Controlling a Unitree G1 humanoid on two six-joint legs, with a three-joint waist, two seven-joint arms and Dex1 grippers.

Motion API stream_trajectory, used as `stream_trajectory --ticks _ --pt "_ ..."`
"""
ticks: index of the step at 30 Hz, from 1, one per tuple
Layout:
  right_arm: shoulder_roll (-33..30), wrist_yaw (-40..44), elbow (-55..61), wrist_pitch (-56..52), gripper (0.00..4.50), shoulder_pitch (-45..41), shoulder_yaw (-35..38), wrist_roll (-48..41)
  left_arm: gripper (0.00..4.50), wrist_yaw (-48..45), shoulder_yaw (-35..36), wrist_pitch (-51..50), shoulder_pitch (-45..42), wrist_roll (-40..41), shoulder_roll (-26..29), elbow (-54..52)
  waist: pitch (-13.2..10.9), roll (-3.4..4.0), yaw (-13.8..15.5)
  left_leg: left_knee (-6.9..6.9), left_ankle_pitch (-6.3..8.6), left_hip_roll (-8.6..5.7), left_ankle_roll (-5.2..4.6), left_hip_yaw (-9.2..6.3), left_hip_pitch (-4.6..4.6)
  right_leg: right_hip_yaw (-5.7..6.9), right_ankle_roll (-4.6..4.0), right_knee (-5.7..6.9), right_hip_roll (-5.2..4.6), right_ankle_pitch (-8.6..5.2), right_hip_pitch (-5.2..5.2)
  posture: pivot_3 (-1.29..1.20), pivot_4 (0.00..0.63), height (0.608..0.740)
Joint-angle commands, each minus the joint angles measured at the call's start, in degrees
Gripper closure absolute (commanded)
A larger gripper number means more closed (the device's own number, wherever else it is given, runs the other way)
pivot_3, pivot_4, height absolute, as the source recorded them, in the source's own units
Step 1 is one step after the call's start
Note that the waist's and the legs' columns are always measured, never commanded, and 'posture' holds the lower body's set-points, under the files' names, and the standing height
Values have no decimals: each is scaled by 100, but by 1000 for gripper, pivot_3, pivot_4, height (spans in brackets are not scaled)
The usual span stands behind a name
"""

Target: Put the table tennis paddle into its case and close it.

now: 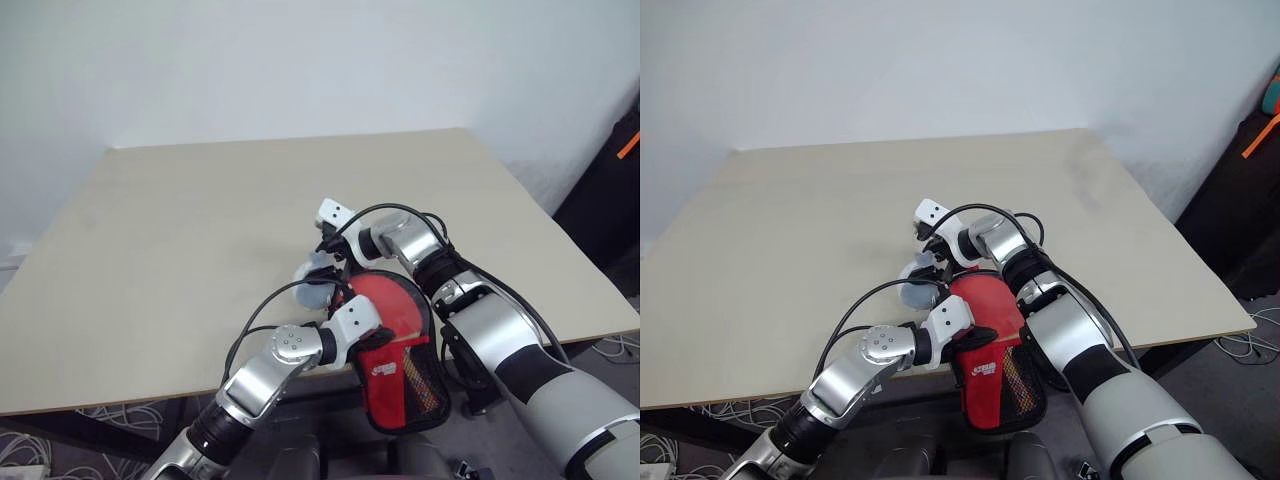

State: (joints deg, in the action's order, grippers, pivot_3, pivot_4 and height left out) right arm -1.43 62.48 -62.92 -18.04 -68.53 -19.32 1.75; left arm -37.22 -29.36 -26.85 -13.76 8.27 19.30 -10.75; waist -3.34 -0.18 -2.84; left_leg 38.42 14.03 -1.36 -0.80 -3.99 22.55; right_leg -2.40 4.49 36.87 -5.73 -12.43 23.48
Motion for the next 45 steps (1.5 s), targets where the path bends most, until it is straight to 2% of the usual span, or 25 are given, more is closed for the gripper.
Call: stream_trajectory --ticks 1,4,7,16,19,27,36,45 --pt "3 99 8 141 0 -24 7 143 4471 20 161 103 -46 -86 -28 -10 0 1 1 0 0 0 0 0 0 0 0 0 0 0 0 0 0 698" --pt "13 133 -30 150 0 -19 15 218 4471 -4 186 114 -52 -128 -47 24 1 1 1 0 0 -1 0 -1 0 0 0 0 0 0 -1 0 0 698" --pt "21 189 -69 162 641 -17 -13 310 4500 -27 214 123 -67 -149 -54 64 2 3 1 0 0 -1 0 -1 -1 0 0 1 -1 0 -1 0 0 698" --pt "-13 431 0 207 3771 84 -88 474 4500 -20 293 160 -125 -187 -62 167 8 13 1 0 0 -2 0 -2 -3 0 -1 2 -1 0 -3 0 0 698" --pt "-26 472 17 192 4482 95 -73 503 4500 -25 315 193 -159 -194 -63 186 11 18 3 0 -1 -3 1 -3 -4 0 -1 3 -1 0 -4 0 0 698" --pt "-28 405 -18 173 4493 67 -16 515 4500 71 468 356 -327 -239 -154 471 12 20 7 1 -1 -5 2 -4 -4 0 -1 4 -2 1 -4 0 0 698" --pt "-17 216 -59 83 4493 -81 239 371 4500 0 316 481 -210 -430 -131 838 12 21 8 2 -2 -6 2 -5 -4 1 -1 5 -3 1 -5 0 0 698" --pt "134 -349 -405 -126 4493 -415 835 97 4500 -248 358 -168 -53 -194 -100 721 14 20 -21 2 -3 -4 4 -8 -9 1 -1 11 -1 1 -6 0 0 698"
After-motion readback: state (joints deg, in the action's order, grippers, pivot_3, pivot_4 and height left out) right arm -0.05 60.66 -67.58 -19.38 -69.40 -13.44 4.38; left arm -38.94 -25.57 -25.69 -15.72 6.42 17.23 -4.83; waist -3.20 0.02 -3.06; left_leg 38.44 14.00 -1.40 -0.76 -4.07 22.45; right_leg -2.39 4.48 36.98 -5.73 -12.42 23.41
